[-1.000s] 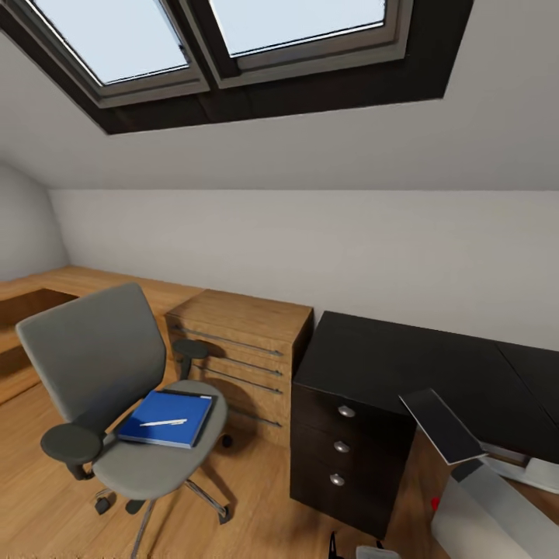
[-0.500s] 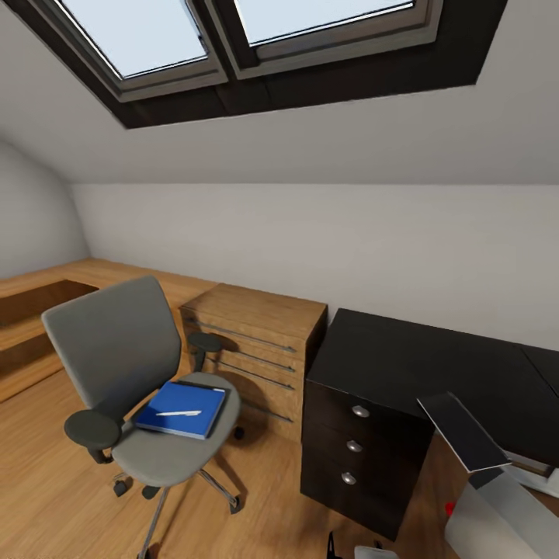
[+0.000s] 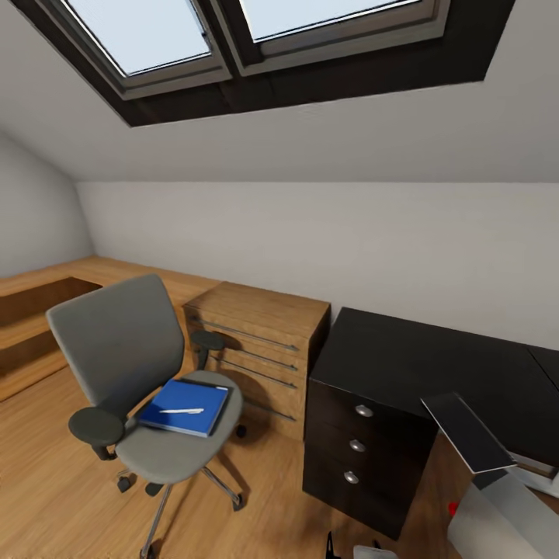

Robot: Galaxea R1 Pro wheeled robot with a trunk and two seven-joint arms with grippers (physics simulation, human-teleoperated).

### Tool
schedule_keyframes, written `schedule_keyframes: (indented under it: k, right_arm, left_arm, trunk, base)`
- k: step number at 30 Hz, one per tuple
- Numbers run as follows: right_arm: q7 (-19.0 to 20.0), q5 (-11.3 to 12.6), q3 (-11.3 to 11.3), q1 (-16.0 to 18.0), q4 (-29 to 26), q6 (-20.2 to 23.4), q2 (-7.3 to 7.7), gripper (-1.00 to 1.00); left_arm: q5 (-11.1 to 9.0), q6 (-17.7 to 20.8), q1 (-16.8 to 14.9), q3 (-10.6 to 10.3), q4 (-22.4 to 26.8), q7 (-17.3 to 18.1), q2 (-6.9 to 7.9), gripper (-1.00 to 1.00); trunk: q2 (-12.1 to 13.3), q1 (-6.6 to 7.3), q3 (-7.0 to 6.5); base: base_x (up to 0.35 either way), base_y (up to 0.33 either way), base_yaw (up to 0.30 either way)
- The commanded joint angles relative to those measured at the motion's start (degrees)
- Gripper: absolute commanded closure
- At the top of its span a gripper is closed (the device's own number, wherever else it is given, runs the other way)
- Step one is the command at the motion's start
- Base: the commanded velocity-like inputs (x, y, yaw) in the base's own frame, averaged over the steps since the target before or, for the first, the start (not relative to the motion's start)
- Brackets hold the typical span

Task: In the bedroom, organize the workspace by keeping the computer under the desk, ensuring the monitor is on the desk, placing the keyboard on the desk next to the monitor, placing the mouse on the desk next to the keyboard, moving the folder from the swivel chair onto the desk next to the mouse, stacking the notebook on top of the folder with the pen on top of the notebook, and positioning the swivel chair next to the desk.

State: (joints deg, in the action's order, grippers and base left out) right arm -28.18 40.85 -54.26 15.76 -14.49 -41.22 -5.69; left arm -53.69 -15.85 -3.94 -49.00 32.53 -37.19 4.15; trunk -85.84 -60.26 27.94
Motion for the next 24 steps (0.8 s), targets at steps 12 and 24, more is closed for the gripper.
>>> schedule_keyframes:
  k: [12, 24]
  right_arm:
    - [-0.5, 0.2, -0.5, 0.1, 0.1, -0.1, 0.03, -1.0]
    - [-0.5, 0.1, -0.6, 0.1, 0.2, -0.1, 0.03, -1.0]
  left_arm:
    - [-0.5, -0.3, -0.1, -0.5, 0.1, -0.3, 0.07, -1.0]
    - [-0.5, -0.3, -0.1, -0.5, 0.1, -0.3, 0.07, -1.0]
  trunk:
    - [0.0, 0.0, 0.89]
    - [0.0, 0.0, 1.76]
  base:
    - [0.0, 0.0, 0.154]
    - [0.0, 0.0, 0.167]
